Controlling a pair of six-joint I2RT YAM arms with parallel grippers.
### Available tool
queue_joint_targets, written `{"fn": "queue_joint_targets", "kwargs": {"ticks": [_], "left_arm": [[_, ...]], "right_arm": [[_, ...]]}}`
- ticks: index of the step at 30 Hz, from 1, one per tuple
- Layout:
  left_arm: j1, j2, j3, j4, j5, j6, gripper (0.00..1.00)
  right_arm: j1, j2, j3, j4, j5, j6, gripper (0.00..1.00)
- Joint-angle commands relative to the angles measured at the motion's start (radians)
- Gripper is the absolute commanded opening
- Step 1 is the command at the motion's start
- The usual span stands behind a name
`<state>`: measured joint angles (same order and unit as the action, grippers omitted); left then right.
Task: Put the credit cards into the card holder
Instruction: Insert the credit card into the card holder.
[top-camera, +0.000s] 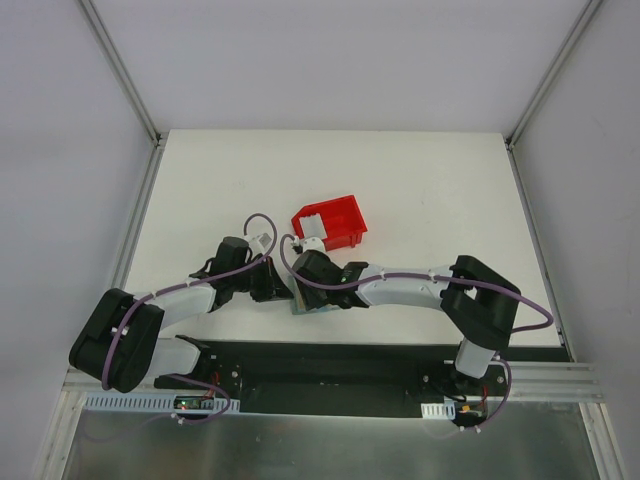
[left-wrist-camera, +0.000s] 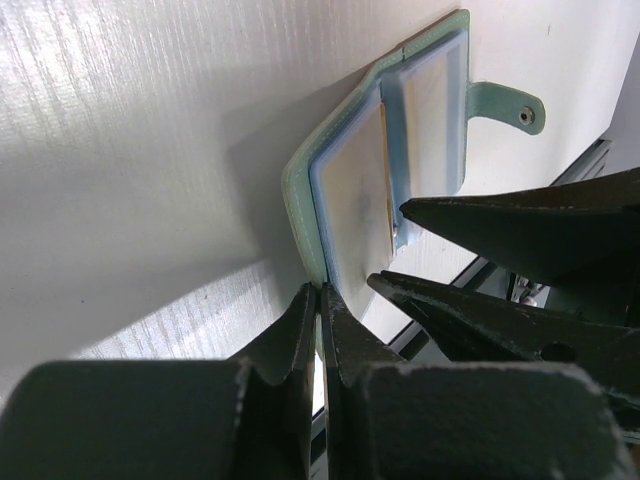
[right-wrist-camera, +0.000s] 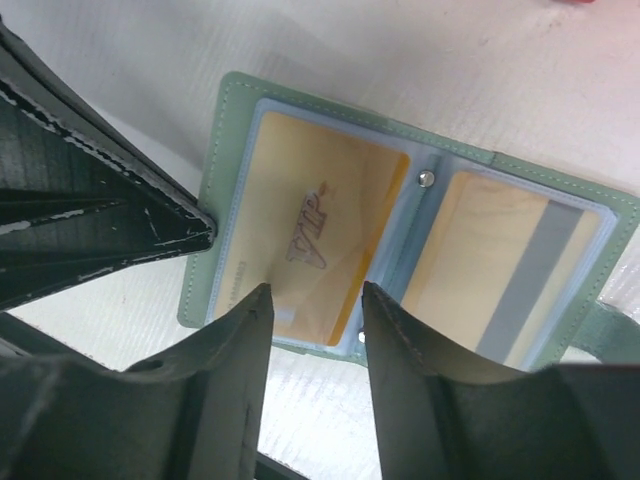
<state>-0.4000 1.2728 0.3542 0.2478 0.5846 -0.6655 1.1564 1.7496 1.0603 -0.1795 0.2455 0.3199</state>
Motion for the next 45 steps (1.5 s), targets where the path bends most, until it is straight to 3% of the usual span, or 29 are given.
{"fn": "queue_joint_targets", "kwargs": {"ticks": [1,7,17,38,45], "left_arm": [[-0.007,-0.016,0.003,0.004,0.021,0.001,0.00],[-0.007,-0.021,0.002,0.002,0.021,-0.002,0.00],[-0.007,-0.038,0.006,0.002,0.030,-0.005,0.00],[-0.007,-0.059,0.006,-0.016,0.021,-0.002,0.00],[-0.007,-0.061,0.005,-0.022,0.020,0.001,0.00]], "right_arm": [[0.006,-0.021,0.029,-0.025,0.025,-0.007,0.48],[0.015,-0.050,0.004,0.069,-0.015,-0.018,0.57],[0.019,0.004,0.018,0.066,-0.029,-0.001,0.60],[0.019,-0.065,-0.003,0.000,0.066,-0.012,0.15],[0.003,-0.094,-0.010,-0.020,0.089,-0.018,0.08]]}}
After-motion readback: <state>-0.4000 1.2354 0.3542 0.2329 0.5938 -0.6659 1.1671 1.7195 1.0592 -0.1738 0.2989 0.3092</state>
